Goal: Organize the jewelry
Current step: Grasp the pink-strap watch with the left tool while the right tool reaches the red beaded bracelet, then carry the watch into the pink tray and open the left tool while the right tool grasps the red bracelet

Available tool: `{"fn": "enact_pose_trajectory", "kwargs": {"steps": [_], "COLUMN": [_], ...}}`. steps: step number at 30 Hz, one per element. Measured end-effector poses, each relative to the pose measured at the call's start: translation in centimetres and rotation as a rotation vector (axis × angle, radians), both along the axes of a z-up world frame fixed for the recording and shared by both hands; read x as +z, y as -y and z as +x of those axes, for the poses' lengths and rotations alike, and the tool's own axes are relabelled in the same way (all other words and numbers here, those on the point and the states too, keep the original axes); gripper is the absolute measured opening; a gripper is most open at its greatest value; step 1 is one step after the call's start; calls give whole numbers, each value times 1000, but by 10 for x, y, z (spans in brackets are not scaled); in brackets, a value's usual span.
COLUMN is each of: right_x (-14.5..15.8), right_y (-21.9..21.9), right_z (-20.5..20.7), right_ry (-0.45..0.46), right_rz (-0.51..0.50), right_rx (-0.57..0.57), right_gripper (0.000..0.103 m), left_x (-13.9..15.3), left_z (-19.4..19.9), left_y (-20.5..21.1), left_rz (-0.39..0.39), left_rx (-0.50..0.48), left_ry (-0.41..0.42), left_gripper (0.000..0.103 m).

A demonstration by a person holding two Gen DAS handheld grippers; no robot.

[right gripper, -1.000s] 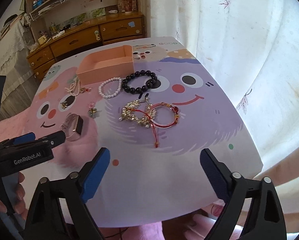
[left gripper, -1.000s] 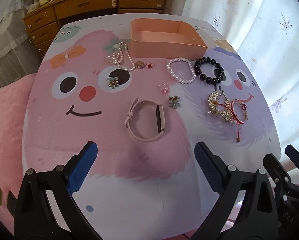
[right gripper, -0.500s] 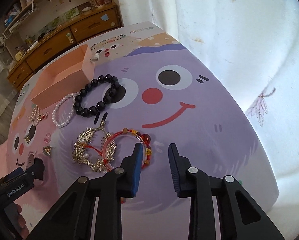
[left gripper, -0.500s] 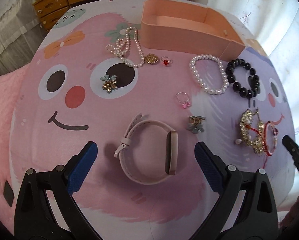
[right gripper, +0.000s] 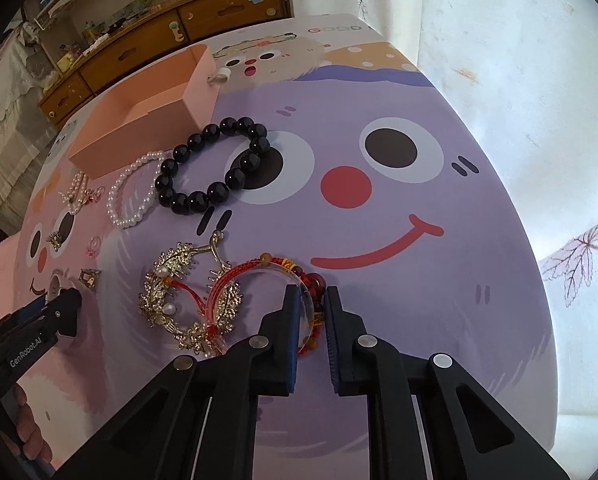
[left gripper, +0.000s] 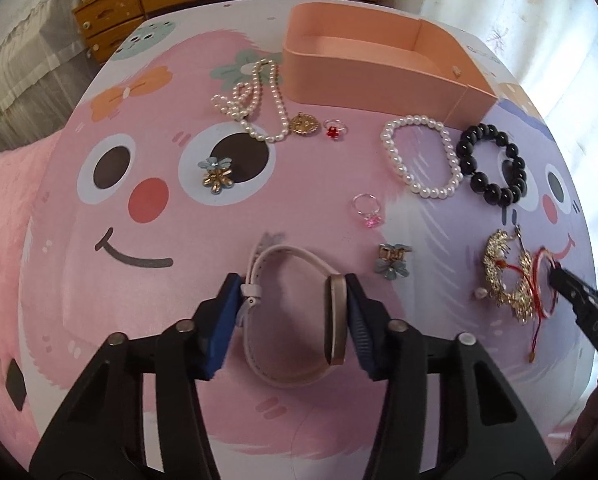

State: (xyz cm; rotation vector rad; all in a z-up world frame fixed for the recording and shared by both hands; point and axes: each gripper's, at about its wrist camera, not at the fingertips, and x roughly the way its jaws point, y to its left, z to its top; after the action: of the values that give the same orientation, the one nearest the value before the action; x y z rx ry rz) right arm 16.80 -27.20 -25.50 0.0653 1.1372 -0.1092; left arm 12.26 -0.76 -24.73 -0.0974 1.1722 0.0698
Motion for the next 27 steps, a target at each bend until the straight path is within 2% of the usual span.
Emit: {"fn": "enact_pose_trajectory", "kwargs": {"steps": [4, 12, 14, 15, 20, 23, 25, 27], "right_x": [-3, 18, 29, 34, 60, 71, 75, 72], "right_y": [-1, -18, -24, -27, -42, -55, -59, -54], "right_z": [14, 36, 33, 36, 50, 58, 57, 57], "right_ry": [1, 59, 78, 94, 178, 218, 212, 189], "right_rz": [-7, 16, 28, 38, 96, 82, 59, 82], "right_rx": [12, 53, 73, 83, 114, 155, 154, 131], "right_gripper": [10, 9, 8, 0, 0, 0, 0, 0], "left_x": [3, 21, 29, 35, 63, 82, 94, 105], "left_z": [1, 10, 14, 16, 31, 45, 54, 65], "left_y": [-4, -11, -12, -12, -11, -10, -10, -8], "left_rz": [-21, -75, -78, -75, -78, -74, -87, -89], "left_rx": [-14, -29, -37, -42, -85, -112, -133, -151], "left_ry": [-20, -13, -10, -3, 35, 74, 100, 122], "left_gripper": [29, 26, 26, 26, 26, 26, 26, 26]}}
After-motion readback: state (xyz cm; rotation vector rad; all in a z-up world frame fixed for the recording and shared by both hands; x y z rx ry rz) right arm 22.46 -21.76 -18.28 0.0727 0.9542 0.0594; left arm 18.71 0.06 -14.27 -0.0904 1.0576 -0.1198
